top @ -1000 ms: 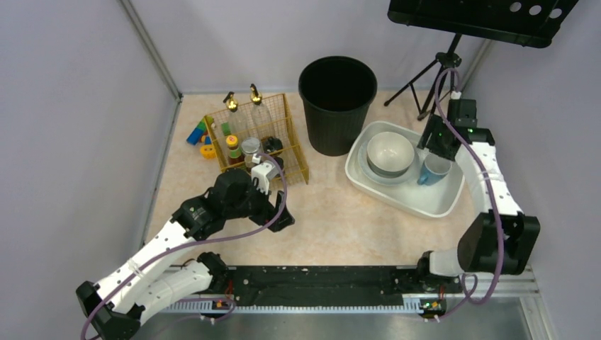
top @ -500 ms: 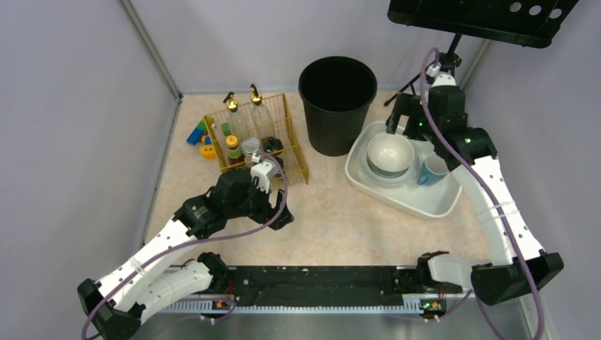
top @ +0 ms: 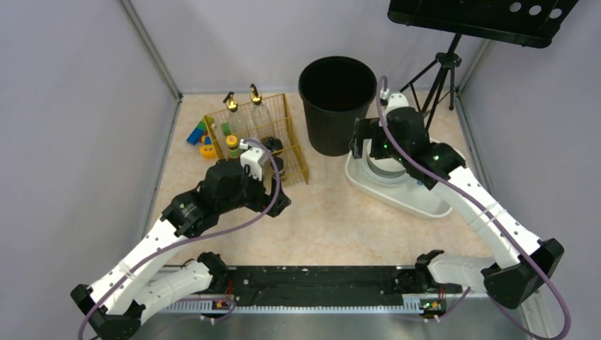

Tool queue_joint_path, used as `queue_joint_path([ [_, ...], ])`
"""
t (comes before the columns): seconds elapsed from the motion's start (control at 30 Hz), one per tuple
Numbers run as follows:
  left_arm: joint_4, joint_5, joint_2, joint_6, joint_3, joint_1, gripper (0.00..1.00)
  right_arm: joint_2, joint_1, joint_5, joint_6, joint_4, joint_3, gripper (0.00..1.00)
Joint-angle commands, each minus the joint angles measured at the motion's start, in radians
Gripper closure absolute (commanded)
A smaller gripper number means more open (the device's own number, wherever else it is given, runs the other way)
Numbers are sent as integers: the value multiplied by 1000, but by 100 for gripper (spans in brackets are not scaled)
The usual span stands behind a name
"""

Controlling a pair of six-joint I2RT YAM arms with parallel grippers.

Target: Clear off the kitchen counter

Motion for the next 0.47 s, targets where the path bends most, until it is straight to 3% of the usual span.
queue_joint_path([
  [0.0, 18, -48, -9, -16, 93, 4, 1, -48, 94, -21, -11, 163, -55, 1],
  [0.2, 54, -63, 13, -64, 142, 5, 2, -78, 239, 16, -46, 220, -77, 1],
  [0.3, 85, -37, 8, -92, 143, 5, 2, -114, 256, -17, -37, 214, -80, 1],
  [0.43, 89, -31, 21, -102, 148, 4, 2, -93, 255, 87, -31, 142, -64, 1],
])
